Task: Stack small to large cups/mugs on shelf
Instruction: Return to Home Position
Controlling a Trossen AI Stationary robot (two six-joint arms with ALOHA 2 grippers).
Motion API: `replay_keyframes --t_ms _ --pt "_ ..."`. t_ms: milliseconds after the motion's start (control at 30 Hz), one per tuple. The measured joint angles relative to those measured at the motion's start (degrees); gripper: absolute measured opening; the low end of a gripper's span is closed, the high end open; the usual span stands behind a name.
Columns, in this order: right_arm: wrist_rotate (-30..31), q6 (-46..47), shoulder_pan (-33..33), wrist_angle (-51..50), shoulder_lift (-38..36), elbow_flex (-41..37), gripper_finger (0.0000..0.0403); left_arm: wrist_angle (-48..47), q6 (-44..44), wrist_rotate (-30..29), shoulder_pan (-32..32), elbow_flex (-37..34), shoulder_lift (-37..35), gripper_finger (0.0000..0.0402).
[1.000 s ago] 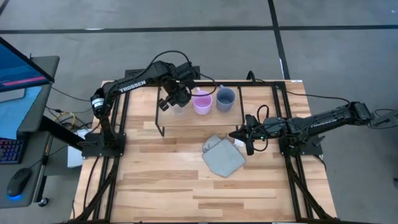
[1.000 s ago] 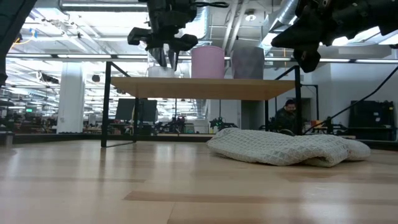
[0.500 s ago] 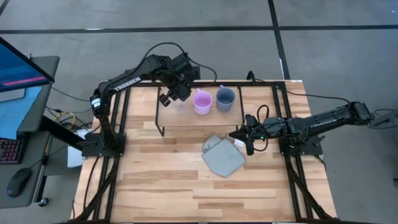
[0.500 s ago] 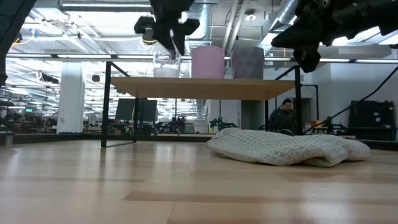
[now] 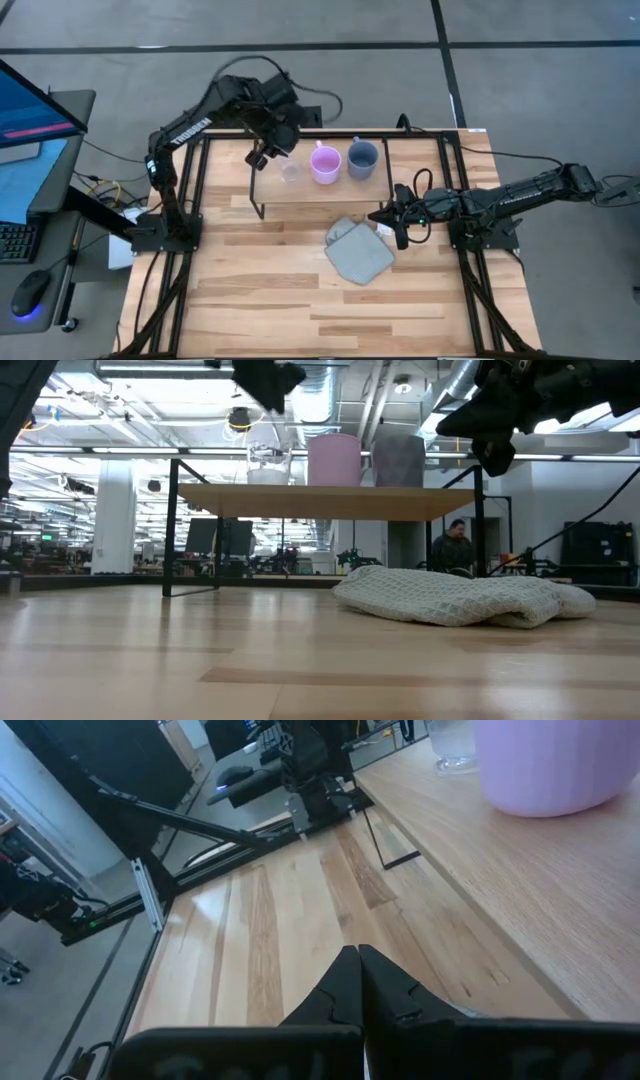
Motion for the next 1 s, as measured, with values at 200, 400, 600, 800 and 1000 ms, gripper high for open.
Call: replay_keyframes --t_ms 200,400,600,800,1000 --pt "0.0 -2.14 0.01 -0.02 0.0 0.0 0.001 -0.13 -6.7 25.87 5.18 7.94 -2.11 0.0119" --pt "0.02 -3.39 0.0 0.27 0.0 0.0 0.001 -0.93 -7.06 44.86 11.79 4.62 -6.71 0.0119" --pt "0.02 -4.98 0.0 1.03 -0.32 0.0 0.001 -1.05 -1.5 56.28 14.82 -4.58 -10.04 0.0119" --pt "0.0 -4.96 0.01 0.96 -1.16 0.03 0.001 -0.98 -1.51 56.13 17.3 -18.31 -14.9 0.0119" --pt "0.0 -5.34 -0.11 0.69 -1.46 0.04 0.001 6.35 -8.87 53.91 18.93 -28.33 -22.97 0.0119"
